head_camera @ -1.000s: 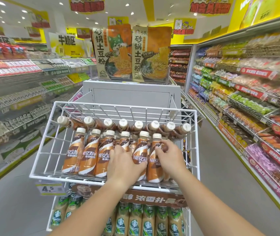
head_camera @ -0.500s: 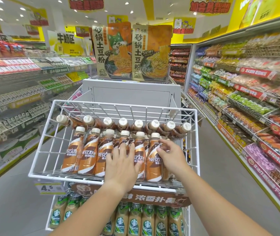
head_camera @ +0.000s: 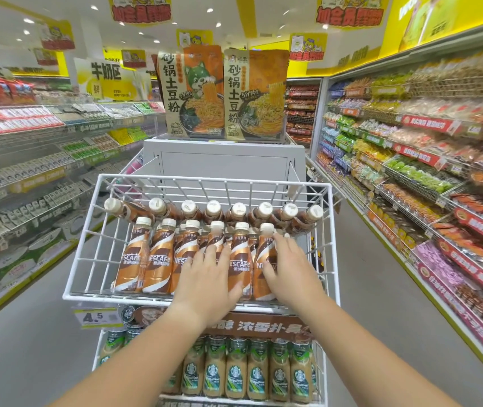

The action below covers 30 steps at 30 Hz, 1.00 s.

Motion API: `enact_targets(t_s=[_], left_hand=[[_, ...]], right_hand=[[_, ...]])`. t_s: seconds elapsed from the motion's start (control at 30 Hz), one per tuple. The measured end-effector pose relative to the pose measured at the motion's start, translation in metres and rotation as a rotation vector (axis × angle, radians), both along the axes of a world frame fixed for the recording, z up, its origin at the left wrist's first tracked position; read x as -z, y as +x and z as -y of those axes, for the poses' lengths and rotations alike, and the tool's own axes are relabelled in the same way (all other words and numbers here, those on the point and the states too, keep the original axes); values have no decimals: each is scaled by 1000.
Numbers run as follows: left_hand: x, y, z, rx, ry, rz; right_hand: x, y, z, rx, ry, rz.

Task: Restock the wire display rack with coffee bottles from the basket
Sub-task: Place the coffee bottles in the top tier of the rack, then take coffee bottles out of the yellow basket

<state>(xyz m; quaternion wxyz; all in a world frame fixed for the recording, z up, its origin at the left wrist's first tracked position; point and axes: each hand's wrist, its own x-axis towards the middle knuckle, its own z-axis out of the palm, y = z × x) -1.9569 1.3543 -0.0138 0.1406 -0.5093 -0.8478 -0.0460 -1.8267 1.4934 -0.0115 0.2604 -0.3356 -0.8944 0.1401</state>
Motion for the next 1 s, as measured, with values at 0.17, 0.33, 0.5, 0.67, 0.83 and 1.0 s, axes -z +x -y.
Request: enact_targets(t_s=[0.17, 0.33, 0.5, 0.67, 0.83, 1.0], left_hand=[[-11, -8, 38, 106, -55, -47], [-7, -27, 85, 208, -86, -70], [13, -24, 126, 181, -115, -37], [43, -5, 162, 142, -179, 22], [75, 23, 194, 103, -188, 95], [134, 57, 216, 77, -253, 102]], right_hand=[[-5, 16, 29, 20, 255, 257], [7, 34, 76, 65, 320, 436], [24, 53, 122, 103, 268, 483], [40, 79, 157, 113, 247, 497], [79, 94, 183, 41, 216, 486], [156, 111, 207, -43, 145, 545]])
